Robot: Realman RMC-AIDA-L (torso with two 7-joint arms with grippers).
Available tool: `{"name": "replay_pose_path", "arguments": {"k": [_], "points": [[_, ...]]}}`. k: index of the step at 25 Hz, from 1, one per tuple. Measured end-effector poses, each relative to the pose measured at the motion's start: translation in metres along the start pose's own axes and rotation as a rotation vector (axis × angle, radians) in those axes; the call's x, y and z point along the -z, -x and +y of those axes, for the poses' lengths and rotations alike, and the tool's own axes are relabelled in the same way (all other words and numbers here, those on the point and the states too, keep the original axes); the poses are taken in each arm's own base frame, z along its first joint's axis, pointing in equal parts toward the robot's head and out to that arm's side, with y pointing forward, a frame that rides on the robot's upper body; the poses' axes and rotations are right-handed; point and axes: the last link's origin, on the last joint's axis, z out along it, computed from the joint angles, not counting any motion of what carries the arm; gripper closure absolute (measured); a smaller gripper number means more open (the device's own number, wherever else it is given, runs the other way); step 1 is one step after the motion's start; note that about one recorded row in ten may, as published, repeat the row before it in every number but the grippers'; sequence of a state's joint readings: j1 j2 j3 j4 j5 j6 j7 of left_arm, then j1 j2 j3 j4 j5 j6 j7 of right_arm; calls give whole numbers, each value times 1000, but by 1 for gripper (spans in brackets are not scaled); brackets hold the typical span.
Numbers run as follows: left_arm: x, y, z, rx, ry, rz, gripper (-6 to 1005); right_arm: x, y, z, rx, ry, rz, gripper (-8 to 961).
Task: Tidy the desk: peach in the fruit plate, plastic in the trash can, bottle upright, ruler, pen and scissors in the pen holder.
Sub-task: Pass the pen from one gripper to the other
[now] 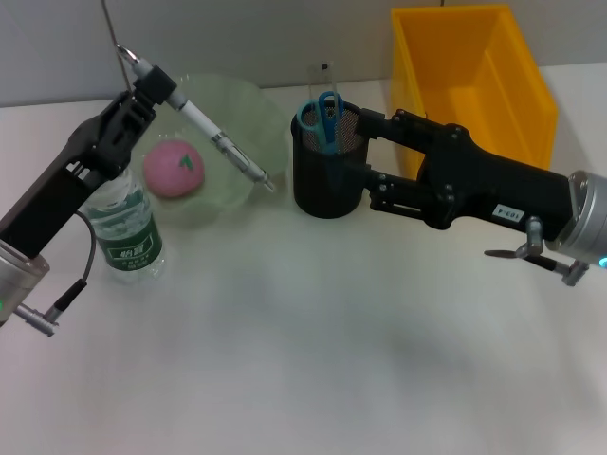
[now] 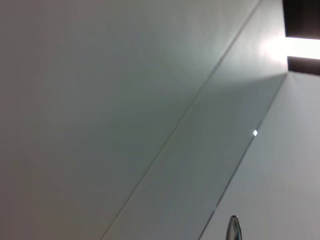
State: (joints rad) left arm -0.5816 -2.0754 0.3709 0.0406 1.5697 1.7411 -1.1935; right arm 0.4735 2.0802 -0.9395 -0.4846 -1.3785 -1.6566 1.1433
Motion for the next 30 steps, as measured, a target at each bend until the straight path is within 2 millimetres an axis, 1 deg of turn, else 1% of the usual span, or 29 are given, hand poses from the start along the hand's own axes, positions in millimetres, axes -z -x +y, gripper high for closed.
{"name": "replay_pose_path", "arguments": {"k": [6,12,20,30], "points": [[2,0,0,104,-28,65,857,0,-13,11,73,-4,-67,175],[2,1,0,201,-38,107,857,-6,-24,19,206,-17,-105,176],[1,4,2,303,-46,150,857,-19,-30,22,410,-54,-129,177],[0,12,4,370,-69,201,856,-37,-32,21,579,-53,-115,178]]}}
